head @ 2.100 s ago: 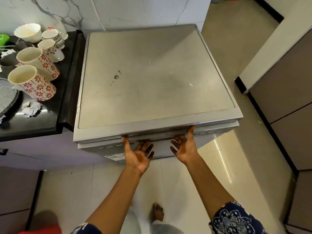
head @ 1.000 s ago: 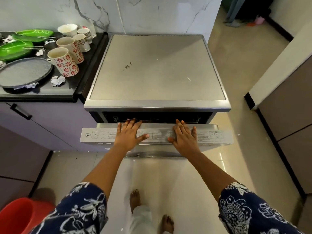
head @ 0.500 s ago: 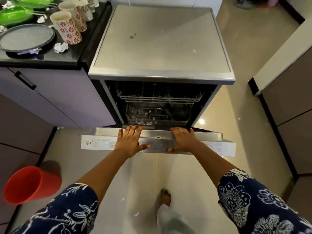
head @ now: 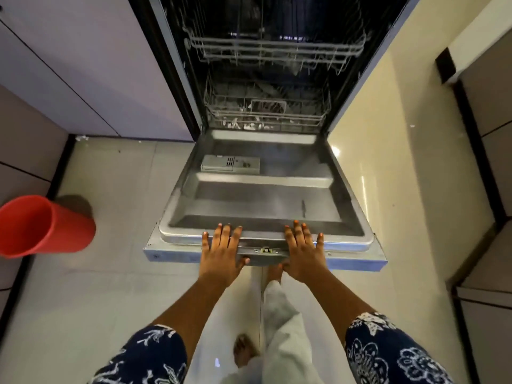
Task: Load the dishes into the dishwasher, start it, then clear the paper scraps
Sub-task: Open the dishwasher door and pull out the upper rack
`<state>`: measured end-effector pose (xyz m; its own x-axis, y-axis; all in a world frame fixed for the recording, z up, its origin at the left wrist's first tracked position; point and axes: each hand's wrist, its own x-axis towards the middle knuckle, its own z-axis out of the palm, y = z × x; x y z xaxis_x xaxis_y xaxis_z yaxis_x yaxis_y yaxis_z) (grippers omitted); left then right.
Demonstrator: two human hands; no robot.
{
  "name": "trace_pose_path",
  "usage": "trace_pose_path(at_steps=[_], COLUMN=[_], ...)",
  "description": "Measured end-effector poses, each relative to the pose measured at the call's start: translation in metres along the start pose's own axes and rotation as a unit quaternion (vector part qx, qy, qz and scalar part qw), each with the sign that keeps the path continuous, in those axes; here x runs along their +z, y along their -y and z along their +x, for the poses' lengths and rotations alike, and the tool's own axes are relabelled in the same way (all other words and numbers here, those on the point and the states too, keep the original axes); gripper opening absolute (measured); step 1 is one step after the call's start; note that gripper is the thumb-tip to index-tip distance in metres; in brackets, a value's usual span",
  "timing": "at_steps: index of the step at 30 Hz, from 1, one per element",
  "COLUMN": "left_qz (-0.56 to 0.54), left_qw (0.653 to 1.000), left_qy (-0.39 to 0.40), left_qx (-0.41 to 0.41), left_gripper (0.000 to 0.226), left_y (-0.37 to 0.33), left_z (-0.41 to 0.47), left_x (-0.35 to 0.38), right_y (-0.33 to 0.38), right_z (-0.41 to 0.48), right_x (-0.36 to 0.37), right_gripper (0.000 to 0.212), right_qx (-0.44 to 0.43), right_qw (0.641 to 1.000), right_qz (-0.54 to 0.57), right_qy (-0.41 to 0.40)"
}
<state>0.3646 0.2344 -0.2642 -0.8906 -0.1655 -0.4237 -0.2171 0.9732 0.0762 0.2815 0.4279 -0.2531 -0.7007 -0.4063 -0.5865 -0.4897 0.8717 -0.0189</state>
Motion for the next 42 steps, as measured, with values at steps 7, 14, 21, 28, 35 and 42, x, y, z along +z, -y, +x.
trace_pose_path(at_steps=[7, 14, 21, 28, 35, 42], left_qz=[-0.025, -0.003, 0.006, 0.002, -0.001, 0.02], left_qw=[1.0, 0.999, 0.997, 0.992, 0.987, 0.97], left_qy=[0.008, 0.047, 0.08, 0.123, 0.159, 0.24], left_qx=[0.011, 0.019, 0.017, 0.029, 0.024, 0.014], left_gripper=[0.094, 0.105, 0.101, 0.097, 0.098, 0.11], left_y=[0.01, 0.014, 0.019, 0.025, 0.027, 0.025], left_z=[-0.005, 0.007, 0.021, 0.037, 0.051, 0.062], left_x=[0.134, 0.213, 0.261, 0.286, 0.306, 0.308], right_y=[0.012, 0.011, 0.009, 0.006, 0.005, 0.005], right_z=[0.023, 0.049, 0.075, 0.098, 0.115, 0.127], right_x=[0.13, 0.21, 0.254, 0.276, 0.292, 0.288], right_gripper=[0.097, 0.101, 0.106, 0.105, 0.105, 0.111], right_qx=[-0.003, -0.02, -0.026, -0.026, -0.021, -0.015], right_qw=[1.0, 0.999, 0.998, 0.993, 0.988, 0.976], right_qz=[0.007, 0.019, 0.018, 0.012, 0.032, 0.018], right_qy=[0.009, 0.028, 0.059, 0.113, 0.152, 0.217])
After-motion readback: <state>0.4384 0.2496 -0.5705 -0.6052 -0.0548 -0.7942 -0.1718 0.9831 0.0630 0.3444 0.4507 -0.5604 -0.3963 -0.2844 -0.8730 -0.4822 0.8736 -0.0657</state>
